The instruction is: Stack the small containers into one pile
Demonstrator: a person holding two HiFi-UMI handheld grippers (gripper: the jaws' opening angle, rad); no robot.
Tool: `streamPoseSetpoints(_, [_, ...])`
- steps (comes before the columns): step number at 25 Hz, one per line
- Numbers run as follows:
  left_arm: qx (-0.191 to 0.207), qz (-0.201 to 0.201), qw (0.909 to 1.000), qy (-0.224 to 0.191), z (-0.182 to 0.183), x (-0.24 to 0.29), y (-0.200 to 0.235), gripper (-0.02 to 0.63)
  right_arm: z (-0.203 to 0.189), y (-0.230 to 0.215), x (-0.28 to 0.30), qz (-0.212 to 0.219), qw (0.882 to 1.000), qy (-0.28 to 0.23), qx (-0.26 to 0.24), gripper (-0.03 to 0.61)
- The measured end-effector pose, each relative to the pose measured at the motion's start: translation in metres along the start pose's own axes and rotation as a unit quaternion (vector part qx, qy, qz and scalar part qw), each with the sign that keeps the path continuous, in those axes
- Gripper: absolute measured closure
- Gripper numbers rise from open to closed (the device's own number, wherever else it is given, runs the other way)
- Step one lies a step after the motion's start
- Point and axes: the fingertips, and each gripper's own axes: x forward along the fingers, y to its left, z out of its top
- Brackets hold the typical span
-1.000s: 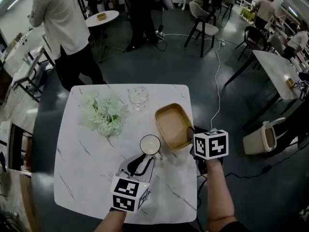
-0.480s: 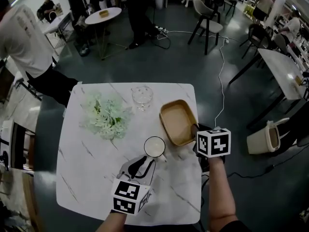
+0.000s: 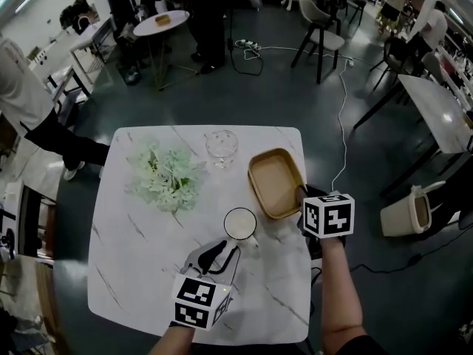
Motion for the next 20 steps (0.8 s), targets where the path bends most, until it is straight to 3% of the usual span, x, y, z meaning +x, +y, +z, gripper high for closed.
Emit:
streamPoseSetpoints(4, [0.001,0.004,1.0000,0.000,0.000,-0.001,0.001,0.498,-0.003,0.003,0.001,-0.008,1.000,0.006,-0.015,0.541])
streamPoseSetpoints(13, [0.003,0.006,0.9998,-0.021,0.006,-0.003,0.001,0.491,0.008,-0.004,-0.025,-0.043,0.996,-0.071,0.017,0.462])
streamPoseSetpoints(17, [0.009,0.003,0.9992,-0.038,0.013,-0.007,-0.001,0.491,0.007,0.000,-0.046,-0.059,0.994,-0.095,0.014,0.475])
streamPoseSetpoints(20, [0.004,-0.010,0.9981,-0.061,0.019,-0.012,-0.003,0.514,0.005,0.010,-0.061,-0.058,0.992,-0.108,0.003,0.557])
